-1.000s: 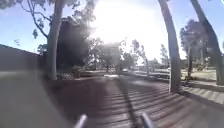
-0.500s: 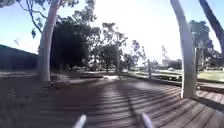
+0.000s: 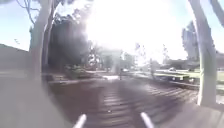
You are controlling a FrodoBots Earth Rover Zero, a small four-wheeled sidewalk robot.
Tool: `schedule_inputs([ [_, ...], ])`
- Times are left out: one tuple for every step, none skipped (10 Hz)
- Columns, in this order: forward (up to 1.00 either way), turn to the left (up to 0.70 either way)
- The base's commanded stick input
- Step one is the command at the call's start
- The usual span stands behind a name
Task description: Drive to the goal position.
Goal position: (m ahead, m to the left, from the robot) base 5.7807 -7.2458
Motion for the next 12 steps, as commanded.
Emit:
schedule_inputs([
  [1.0,0.0],
  [1.0,0.0],
  [1.0,0.0],
  [1.0,0.0],
  [1.0,0.0],
  [1.0,0.0],
  [1.0,0.0],
  [1.0,0.0],
  [1.0,0.0],
  [1.0,0.0],
  [1.0,0.0],
  [1.0,0.0],
])
